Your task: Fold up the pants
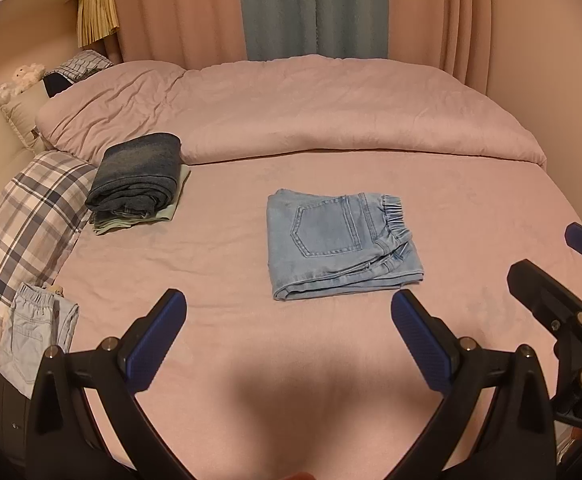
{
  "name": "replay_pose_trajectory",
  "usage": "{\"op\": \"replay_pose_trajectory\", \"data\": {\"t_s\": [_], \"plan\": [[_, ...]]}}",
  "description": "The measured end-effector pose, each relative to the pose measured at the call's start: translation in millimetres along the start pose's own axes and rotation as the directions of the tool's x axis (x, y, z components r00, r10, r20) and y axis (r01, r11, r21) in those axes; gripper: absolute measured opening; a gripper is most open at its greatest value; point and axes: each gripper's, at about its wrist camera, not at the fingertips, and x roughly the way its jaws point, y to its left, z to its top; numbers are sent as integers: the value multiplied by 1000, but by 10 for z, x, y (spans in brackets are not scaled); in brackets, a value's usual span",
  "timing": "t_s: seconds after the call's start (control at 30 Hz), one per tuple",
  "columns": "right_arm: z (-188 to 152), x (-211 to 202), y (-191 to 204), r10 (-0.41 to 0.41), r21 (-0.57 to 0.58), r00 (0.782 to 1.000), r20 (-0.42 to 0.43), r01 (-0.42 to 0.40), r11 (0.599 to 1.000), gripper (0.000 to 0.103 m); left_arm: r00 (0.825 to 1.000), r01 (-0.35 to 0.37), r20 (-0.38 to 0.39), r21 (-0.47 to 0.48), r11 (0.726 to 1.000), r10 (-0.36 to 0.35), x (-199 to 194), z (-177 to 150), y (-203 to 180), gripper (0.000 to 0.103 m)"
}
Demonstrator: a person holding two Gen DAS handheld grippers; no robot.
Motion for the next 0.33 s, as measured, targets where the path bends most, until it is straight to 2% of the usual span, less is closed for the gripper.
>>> {"op": "replay_pose_trajectory", "data": {"t_s": [0.33], "plan": [[-7, 16, 11, 0, -1, 1000, -2, 0, 1000, 98, 1000, 1, -7, -4, 1000, -1, 30, 20, -15, 102]]}}
